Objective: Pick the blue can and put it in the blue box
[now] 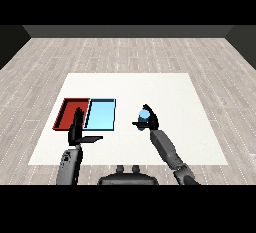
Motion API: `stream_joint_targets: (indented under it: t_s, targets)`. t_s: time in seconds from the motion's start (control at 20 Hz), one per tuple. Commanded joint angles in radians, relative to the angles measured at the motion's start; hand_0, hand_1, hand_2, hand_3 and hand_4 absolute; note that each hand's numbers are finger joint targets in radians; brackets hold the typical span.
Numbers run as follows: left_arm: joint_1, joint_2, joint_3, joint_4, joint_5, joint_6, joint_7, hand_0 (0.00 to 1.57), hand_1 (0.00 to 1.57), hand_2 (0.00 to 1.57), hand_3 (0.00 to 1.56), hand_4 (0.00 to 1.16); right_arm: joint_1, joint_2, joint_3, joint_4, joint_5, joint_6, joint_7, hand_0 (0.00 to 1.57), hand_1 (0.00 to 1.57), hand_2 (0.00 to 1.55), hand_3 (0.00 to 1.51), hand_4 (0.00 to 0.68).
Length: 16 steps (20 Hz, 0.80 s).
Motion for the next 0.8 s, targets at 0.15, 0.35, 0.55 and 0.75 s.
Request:
stream_joint_targets:
  t_s: [0.15,0.35,0.55,0.75]
  targets:
    - [0.038,0.005,-0.007,-0.063,-0.003,0.002,0.03,0.0,0.0,0.0,0.0,0.0,-0.05,0.003,-0.009,0.006,0.021,-0.119,0.096,1.47,1.47,1.46,1.44,0.554]
    - [0.004,0.018,0.004,-0.018,0.009,-0.026,0.006,0.0,0.0,0.0,0.0,0.0,-0.027,0.003,-0.006,-0.037,0.05,-0.108,0.088,1.46,1.46,1.45,1.42,0.523]
    - [-0.006,0.008,0.007,0.081,-0.014,-0.014,-0.054,0.0,0.0,0.0,0.0,0.0,0.035,0.001,0.023,-0.14,0.091,-0.108,0.045,1.46,1.46,1.47,1.32,0.448]
    - [-0.024,-0.021,-0.032,0.012,-0.015,0.005,0.039,0.0,0.0,0.0,0.0,0.0,0.015,0.003,0.129,-0.196,0.107,-0.214,0.061,1.45,1.45,1.47,1.34,0.486]
